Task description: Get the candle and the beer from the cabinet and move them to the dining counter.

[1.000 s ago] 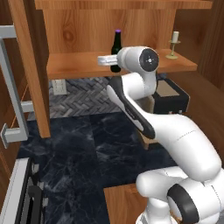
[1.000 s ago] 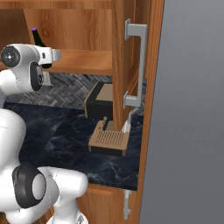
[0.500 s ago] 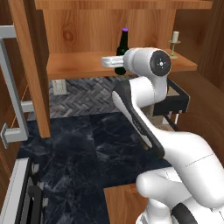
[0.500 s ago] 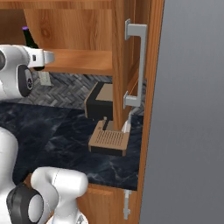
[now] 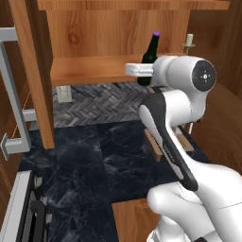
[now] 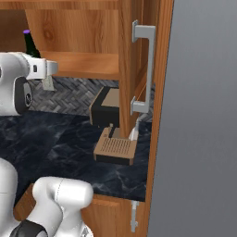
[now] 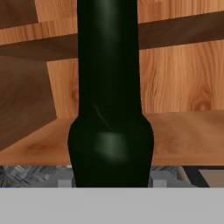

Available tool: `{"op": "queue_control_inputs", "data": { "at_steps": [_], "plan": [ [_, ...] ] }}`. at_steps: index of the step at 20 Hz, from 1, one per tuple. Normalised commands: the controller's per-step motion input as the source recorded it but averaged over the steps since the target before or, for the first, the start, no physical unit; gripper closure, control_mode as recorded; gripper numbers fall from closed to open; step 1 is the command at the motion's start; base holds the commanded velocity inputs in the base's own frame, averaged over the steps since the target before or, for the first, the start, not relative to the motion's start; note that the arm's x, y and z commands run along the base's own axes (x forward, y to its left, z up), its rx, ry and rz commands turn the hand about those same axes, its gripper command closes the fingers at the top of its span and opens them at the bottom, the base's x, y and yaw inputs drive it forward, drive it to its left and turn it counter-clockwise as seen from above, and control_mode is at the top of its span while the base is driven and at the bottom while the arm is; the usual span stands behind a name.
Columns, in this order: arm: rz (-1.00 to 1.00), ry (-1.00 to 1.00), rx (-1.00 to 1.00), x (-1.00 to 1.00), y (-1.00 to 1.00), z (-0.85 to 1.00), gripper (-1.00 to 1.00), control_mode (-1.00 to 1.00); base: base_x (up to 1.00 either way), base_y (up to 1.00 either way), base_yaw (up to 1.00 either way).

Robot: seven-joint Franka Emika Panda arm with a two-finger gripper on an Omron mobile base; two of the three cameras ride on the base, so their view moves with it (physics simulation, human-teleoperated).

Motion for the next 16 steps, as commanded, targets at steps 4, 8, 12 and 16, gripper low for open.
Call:
{"op": "queue_control_inputs", "data": {
  "at_steps": [4,8,12,16],
  "plan": [
    [0.0,0.08,0.0,-0.47,-0.23,0.01,1.0,-1.0,0.0,0.0,0.0],
    [0.0,0.1,0.0,-0.33,-0.13,0.0,1.0,-1.0,0.0,0.0,0.0],
    [0.0,0.0,0.0,0.0,0.0,0.0,1.0,-1.0,0.0,0.0,0.0],
    [0.0,0.0,0.0,0.0,0.0,0.0,1.0,-1.0,0.0,0.0,0.0]
  ]
}}
